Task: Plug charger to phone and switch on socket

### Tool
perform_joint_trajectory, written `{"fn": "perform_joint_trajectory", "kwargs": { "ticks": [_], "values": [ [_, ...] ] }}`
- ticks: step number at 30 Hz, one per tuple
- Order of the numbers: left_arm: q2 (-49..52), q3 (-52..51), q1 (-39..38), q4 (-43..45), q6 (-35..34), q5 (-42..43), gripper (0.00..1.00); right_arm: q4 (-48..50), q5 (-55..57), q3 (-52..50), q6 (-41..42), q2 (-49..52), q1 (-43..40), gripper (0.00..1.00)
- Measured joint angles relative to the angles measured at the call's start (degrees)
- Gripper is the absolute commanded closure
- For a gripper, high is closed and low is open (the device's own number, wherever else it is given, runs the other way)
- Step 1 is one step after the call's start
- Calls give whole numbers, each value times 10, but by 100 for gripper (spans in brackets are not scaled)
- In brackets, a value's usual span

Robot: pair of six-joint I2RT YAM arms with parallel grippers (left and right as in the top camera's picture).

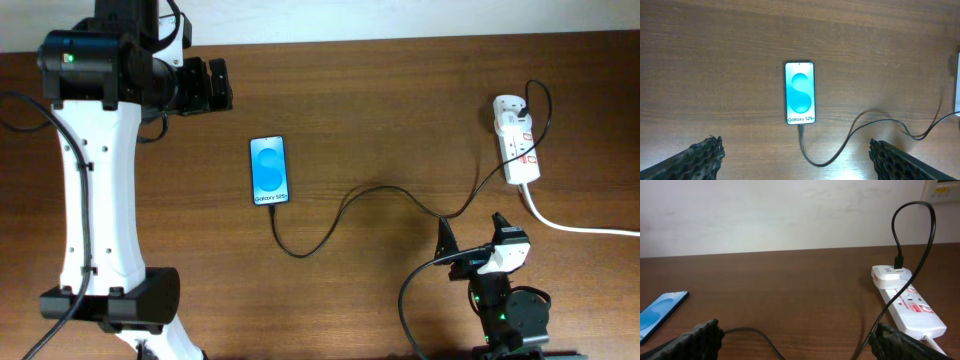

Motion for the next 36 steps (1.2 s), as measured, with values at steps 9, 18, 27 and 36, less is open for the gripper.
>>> {"fn": "perform_joint_trajectory", "kwargs": {
  "ticks": [9,18,27,36],
  "values": [
    [0,0,0,0,0,0,1,0,0,0,0,0,0,2],
    [0,0,0,-6,0,-2,1,0,0,0,0,0,0,2],
    [-119,-201,1,195,5,-9,1,0,0,0,0,0,0,2],
    [-412,-600,43,449,26,-10,1,0,0,0,0,-1,0,2]
  ]
}}
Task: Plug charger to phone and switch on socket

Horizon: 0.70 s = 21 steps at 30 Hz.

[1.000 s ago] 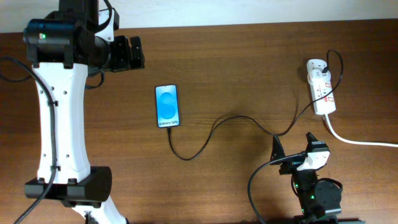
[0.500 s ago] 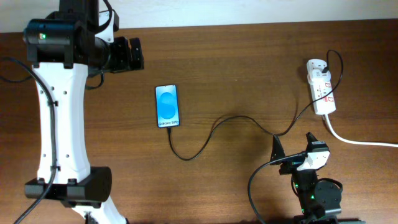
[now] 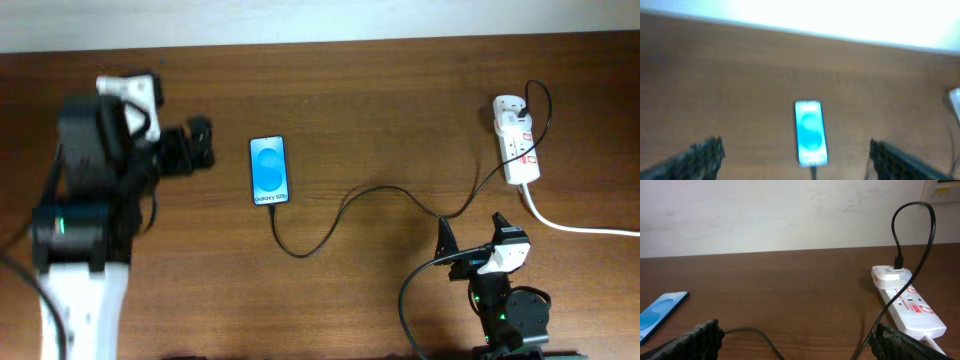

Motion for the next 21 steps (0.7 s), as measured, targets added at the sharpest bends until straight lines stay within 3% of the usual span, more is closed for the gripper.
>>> {"fn": "perform_joint_trajectory", "kwargs": {
  "ticks": [6,13,21],
  "values": [
    [-194,-260,5,184,56,1,1,0,0,0,0,0,0,2],
    [-317,-466,5,402,128,37,1,0,0,0,0,0,0,2],
    [-452,-645,5,534,190,52,0,0,0,0,0,0,0,2]
  ]
}}
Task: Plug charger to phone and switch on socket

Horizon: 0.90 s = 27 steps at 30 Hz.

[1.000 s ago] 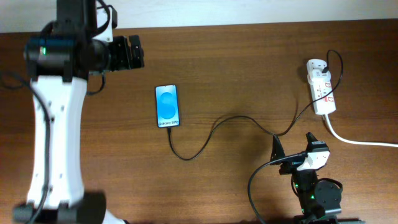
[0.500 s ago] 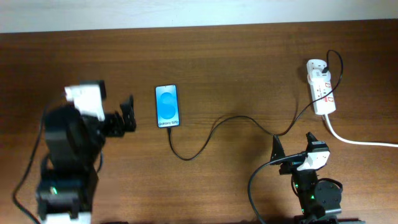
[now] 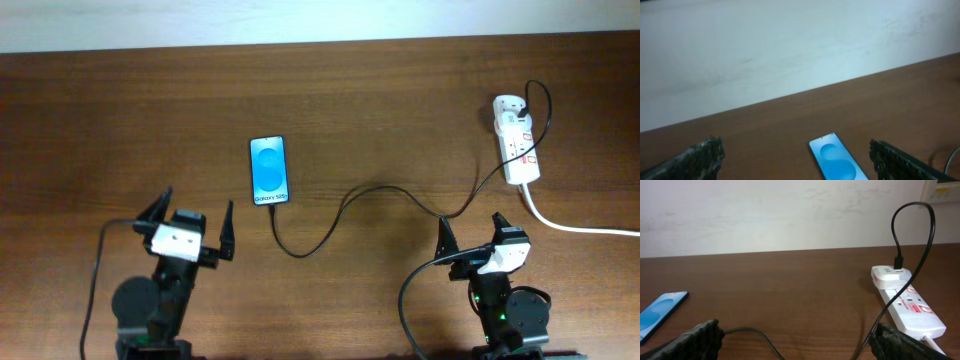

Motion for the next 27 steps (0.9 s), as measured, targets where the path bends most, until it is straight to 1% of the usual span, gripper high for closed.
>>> {"fn": "perform_joint_trajectory", "kwargs": {
  "ticks": [4,11,13,20,27],
  "values": [
    [-66,-60,0,8,12,-12,1,0,0,0,0,0,0,2],
    [-142,-129,0,12,29,-33,1,0,0,0,0,0,0,2],
    [-152,-136,0,5,31,-35,0,0,0,0,0,0,0,2],
    [-212,-142,0,-96,42,-36,1,0,0,0,0,0,0,2],
    [-223,-142,0,-96,42,-37,1,0,0,0,0,0,0,2]
  ]
}}
